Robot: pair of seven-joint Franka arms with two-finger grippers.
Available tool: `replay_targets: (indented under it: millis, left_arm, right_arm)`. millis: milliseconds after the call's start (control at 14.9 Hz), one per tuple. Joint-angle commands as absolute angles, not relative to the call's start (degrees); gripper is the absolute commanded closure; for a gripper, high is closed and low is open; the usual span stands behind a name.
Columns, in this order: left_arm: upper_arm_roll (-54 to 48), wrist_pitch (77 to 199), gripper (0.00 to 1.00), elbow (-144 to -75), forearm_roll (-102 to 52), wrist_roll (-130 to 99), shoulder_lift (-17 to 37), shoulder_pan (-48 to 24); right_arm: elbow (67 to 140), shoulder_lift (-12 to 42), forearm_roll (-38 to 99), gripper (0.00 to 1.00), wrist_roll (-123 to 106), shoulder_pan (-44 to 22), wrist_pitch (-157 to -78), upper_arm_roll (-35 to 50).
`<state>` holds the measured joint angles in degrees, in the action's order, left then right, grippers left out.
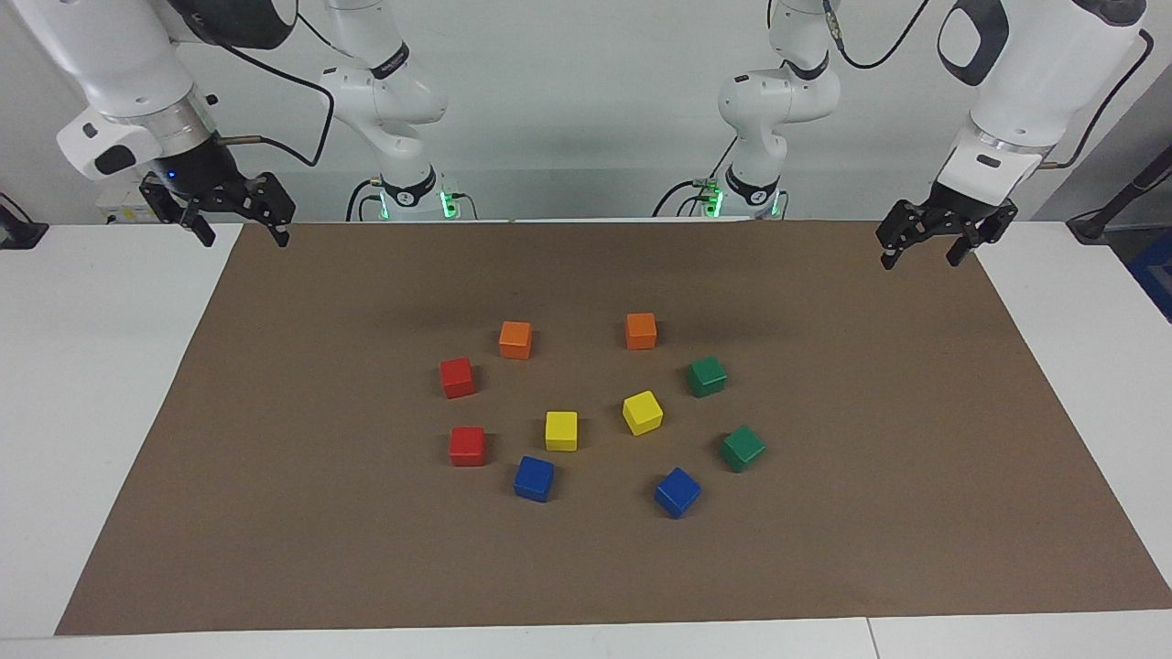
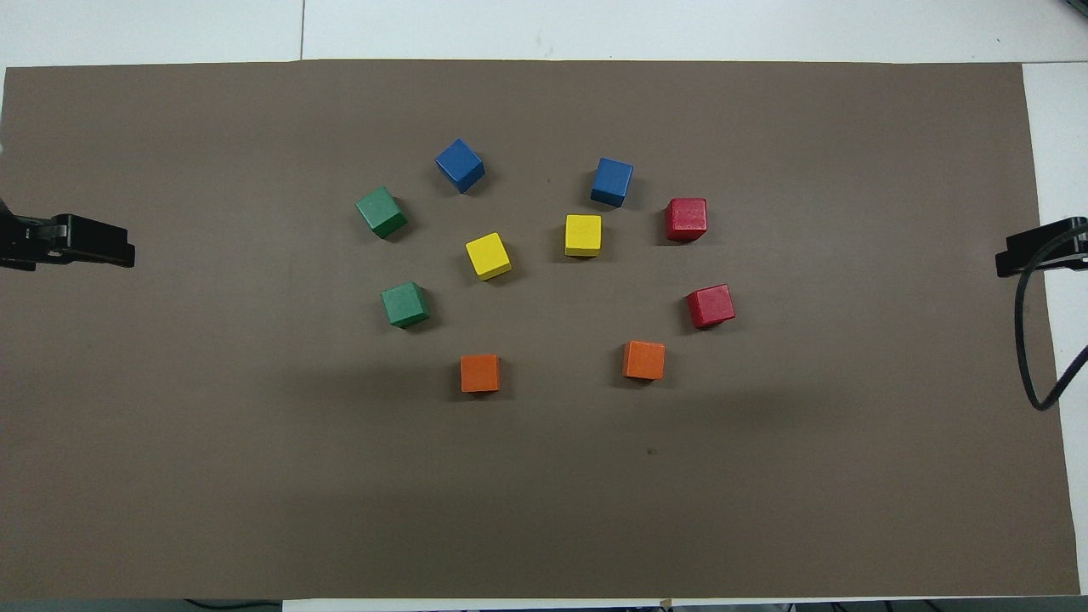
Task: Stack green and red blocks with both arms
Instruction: 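Reach the left gripper toward the green block nearer the robot, then grasp the green block with the left gripper while the right gripper reaches red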
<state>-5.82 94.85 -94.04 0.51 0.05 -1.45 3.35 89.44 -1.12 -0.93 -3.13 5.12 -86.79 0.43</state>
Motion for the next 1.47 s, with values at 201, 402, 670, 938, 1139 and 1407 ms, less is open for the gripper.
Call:
replay_targets:
  millis: [201,402,670,938,1139,1407]
  left_arm:
    - [-6.2,96.8,0.0,-98.9,0.9,-4.2,-3.6,1.1]
    - [-6.2,97.2,0.0,-100.0,0.9,-10.4,-1.5,-3.8]
    - [-6.2,106.0,0.0,-104.0,0.8,-22.3,3.0,-10.6]
    - [-6.2,119.3,0.0,-113.0,0.7,-34.1,3.8,-13.7]
    - [-6.2,121.5,0.0,-112.6,0.7,-38.1,7.9,-16.8]
    - [-6.2,124.8,0.0,-113.2,0.7,-45.1,10.3,-19.6]
  right_arm:
    - [91.3,-2.5,-0.3,0.0,-3.0,5.8,-88.2,0.7]
    - [92.5,-3.1,-0.3,0.0,-2.2,5.1,-88.2,0.8]
    - [94.1,-4.0,-0.3,0.0,-2.5,5.7,-88.5,0.8]
    - [94.6,-4.0,-0.3,0.0,-2.0,5.0,-89.9,0.9]
    - [95.5,-3.6,-0.1,0.0,-2.1,4.1,-90.6,1.8]
    - [102.9,-3.7,-0.1,0.0,0.3,-1.0,-98.0,1.9]
